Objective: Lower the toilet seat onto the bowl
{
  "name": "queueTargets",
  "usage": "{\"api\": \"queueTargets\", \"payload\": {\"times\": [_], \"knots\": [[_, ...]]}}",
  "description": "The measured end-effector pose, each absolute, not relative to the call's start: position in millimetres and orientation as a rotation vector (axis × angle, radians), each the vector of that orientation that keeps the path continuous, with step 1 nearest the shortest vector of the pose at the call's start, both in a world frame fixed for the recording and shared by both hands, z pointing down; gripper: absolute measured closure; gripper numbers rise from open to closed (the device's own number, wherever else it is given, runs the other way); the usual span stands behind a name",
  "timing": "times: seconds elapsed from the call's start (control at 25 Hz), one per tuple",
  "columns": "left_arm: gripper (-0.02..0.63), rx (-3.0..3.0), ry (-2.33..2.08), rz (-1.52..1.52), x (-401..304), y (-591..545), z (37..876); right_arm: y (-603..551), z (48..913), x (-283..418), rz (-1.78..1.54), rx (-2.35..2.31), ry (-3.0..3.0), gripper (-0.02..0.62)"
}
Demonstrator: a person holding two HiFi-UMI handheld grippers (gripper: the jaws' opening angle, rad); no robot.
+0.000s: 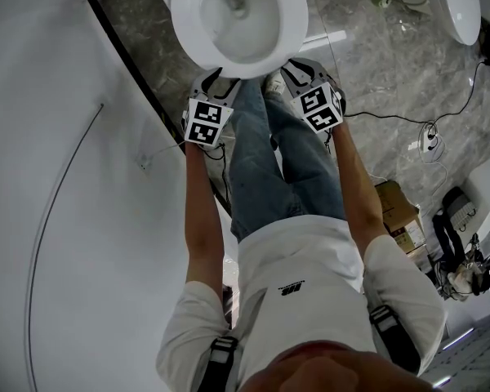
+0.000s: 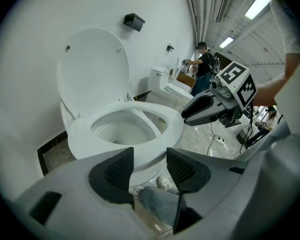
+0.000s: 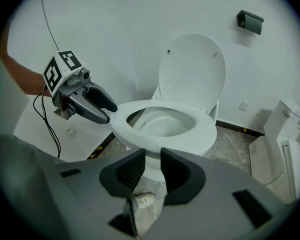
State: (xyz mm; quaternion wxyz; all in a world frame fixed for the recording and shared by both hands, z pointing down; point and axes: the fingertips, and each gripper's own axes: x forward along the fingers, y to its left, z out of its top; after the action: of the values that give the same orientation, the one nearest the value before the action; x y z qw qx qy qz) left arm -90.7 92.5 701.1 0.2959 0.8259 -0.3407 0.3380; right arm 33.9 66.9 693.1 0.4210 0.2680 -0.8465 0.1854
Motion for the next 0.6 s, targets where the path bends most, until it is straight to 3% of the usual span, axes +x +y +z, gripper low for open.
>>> {"api": "queueTargets", "payload": {"times": [0.6], "knots": [[0.399, 2.127, -0.910, 0.896, -87.6, 102.3, 735.0, 79.0, 728.3, 38.1, 0.527, 0.656, -2.081, 0.494]]}}
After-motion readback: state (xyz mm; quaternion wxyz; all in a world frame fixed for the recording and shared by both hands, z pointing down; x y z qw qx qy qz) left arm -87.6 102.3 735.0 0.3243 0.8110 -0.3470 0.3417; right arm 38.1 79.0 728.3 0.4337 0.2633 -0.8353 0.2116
